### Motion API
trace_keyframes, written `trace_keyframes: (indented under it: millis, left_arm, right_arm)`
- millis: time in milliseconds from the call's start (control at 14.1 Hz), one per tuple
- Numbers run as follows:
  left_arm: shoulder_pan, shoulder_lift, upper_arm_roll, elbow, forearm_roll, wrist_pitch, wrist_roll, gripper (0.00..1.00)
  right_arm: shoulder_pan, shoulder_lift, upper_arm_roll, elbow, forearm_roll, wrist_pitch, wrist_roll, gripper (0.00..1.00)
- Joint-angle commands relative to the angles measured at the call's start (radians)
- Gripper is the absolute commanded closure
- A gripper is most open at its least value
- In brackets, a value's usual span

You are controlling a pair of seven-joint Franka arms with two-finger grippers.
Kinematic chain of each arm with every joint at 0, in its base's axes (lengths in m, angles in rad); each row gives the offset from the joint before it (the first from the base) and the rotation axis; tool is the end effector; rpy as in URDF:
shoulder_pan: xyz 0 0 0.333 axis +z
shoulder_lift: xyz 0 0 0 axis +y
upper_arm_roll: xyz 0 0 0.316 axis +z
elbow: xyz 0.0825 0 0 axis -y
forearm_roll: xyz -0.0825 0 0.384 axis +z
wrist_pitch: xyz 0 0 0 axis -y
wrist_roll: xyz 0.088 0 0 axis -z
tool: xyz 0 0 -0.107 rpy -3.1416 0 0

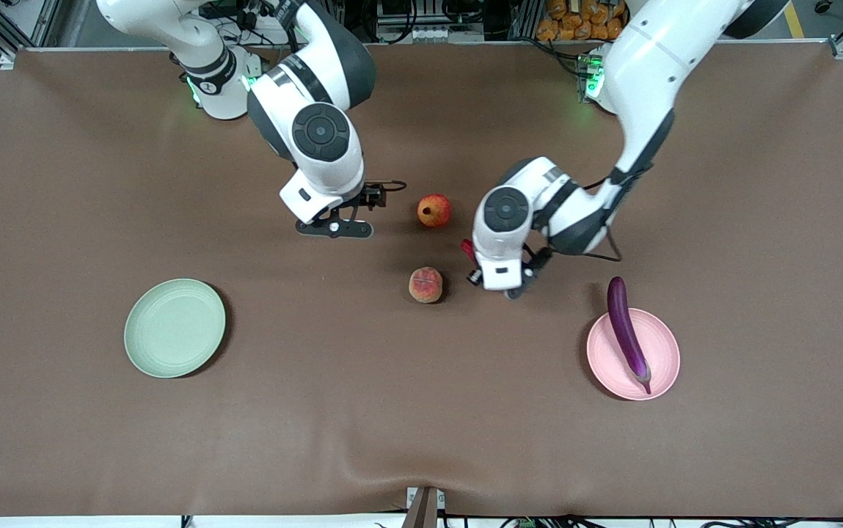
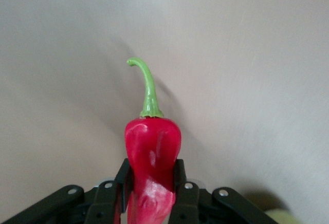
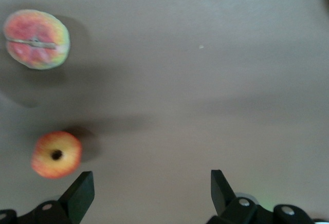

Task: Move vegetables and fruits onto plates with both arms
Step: 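Grasp the chili with the left gripper while the right gripper reaches the apple, then carry the chili to the pink plate while the right gripper grasps the apple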

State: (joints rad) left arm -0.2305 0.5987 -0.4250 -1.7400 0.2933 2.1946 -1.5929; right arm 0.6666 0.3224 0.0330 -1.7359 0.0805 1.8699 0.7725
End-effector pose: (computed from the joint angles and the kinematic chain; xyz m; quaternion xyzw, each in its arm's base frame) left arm 0.5412 -0.3720 0.2505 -0.9182 -0.3942 0.0201 0.0337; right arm 0.4735 0.4046 0.3784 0.9933 -0.0520 -0.0981 0.0316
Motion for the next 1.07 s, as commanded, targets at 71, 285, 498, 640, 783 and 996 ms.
trace_keyframes:
  millis: [71, 285, 498, 640, 783, 996]
  left_arm:
    - [0.108, -0.08, -0.008, 0.036, 0.0, -0.12, 0.218, 1.0]
    - [0.241, -0.082, -0.009, 0.08, -0.002, -0.161, 0.467, 1.0]
    - [0.373, -0.038, -0.006, 0.146, 0.001, -0.161, 0.73, 1.0]
    - [0.442, 0.018, -0.003, 0.213, -0.002, -0.161, 0.857, 1.0]
    - [0.493, 0.062, -0.003, 0.237, -0.019, -0.145, 0.909, 1.0]
    - [0.499, 0.105, -0.001, 0.247, -0.022, -0.092, 0.919, 1.0]
  right_arm:
    - [0.082, 0.065, -0.005, -0.04, 0.053, 0.17, 0.291, 0.0]
    - [0.149, 0.168, -0.005, -0.037, 0.114, 0.316, 0.48, 0.0]
    - [0.206, 0.249, -0.007, -0.037, 0.17, 0.469, 0.547, 0.0]
    - [0.228, 0.282, -0.007, -0.037, 0.17, 0.508, 0.565, 0.0]
    - [0.249, 0.299, -0.007, -0.037, 0.17, 0.508, 0.565, 0.0]
    - [0.269, 0.311, -0.007, -0.037, 0.17, 0.515, 0.567, 0.08]
